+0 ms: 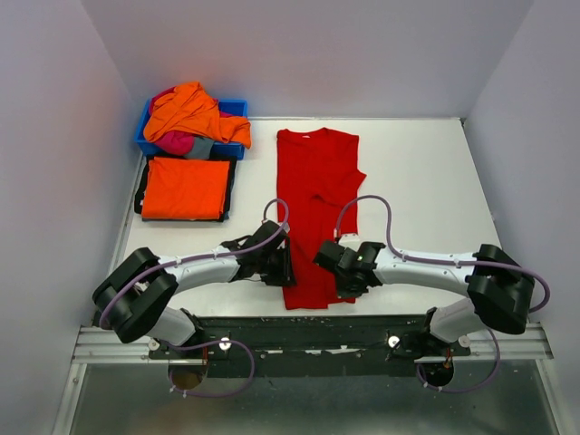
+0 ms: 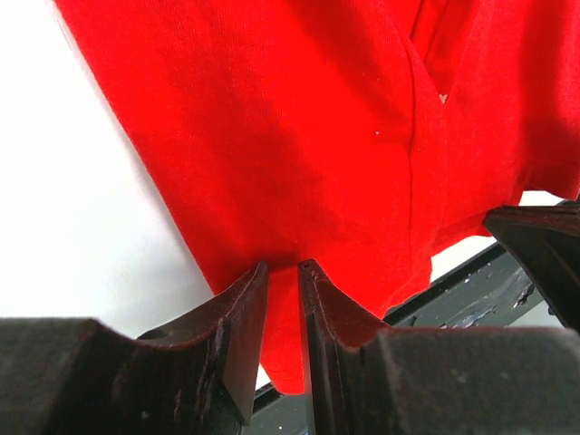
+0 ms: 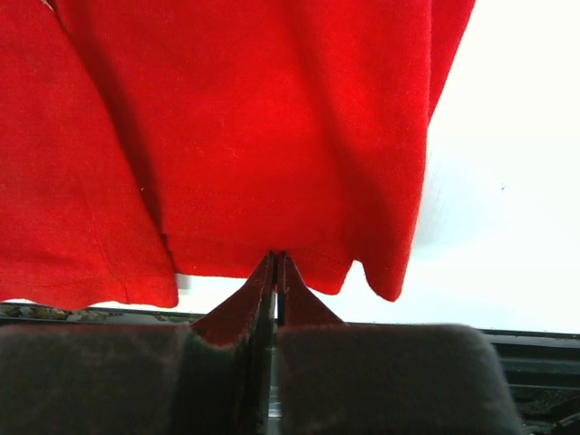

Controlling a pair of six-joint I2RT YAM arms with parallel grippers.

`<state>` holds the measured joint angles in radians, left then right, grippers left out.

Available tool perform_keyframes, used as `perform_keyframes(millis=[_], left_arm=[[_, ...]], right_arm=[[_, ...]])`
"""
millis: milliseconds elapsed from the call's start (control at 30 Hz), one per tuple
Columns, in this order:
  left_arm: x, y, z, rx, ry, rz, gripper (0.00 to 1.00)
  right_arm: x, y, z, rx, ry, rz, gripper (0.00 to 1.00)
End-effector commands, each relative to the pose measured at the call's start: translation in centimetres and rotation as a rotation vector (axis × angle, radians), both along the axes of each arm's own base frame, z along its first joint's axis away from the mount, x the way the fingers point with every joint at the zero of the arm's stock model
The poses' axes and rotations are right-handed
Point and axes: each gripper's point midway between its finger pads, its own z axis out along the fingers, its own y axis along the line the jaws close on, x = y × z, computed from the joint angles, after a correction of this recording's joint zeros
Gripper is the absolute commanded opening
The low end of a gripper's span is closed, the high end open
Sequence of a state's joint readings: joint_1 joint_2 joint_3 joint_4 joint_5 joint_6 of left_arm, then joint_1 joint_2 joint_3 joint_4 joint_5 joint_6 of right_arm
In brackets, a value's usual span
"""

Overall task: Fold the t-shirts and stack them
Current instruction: Grab the bottom of the folded rectangular tshirt with both arms

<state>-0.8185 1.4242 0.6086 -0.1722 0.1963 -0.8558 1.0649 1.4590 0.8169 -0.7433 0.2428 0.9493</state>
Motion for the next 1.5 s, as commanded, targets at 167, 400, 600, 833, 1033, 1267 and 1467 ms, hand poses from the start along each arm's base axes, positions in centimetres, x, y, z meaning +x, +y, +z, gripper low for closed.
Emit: perform_keyframes(millis=[167, 400, 600, 833, 1033, 1267, 1467], left_arm=[[-2.5, 5.5, -3.2, 0.217, 0.085, -0.008, 0.36], [-2.2, 6.6, -3.2, 0.234, 0.082, 0.005, 0.37], [-2.0, 6.5, -3.5, 0.229, 0.086, 0.002, 0.36], [-1.9, 6.5, -3.6, 0.232, 0.087, -0.001, 0.36], [-1.9, 6.4, -3.7, 0.232, 0.088, -0.006, 0.36], [-1.8, 6.4, -3.5, 0.233, 0.083, -0.006, 0.36], [-1.9, 6.5, -3.7, 0.237, 0.087, -0.007, 0.36]], right_arm=[[0.5, -0.3, 0.8, 0.005, -0.041, -0.012, 0.01], [0.5, -0.9, 1.1, 0.011, -0.053, -0.016, 0.01], [-0.1, -1.7, 1.1, 0.015, -0.041, -0.028, 0.01], [-0.9, -2.2, 1.5, 0.066, -0.041, -0.032, 0.04], [-1.1, -1.7, 1.4, 0.091, -0.027, -0.016, 0.01], [-1.9, -3.9, 1.0, 0.037, -0.013, -0.051, 0.01], [-3.0, -5.8, 0.3, 0.012, 0.01, -0.102, 0.01]])
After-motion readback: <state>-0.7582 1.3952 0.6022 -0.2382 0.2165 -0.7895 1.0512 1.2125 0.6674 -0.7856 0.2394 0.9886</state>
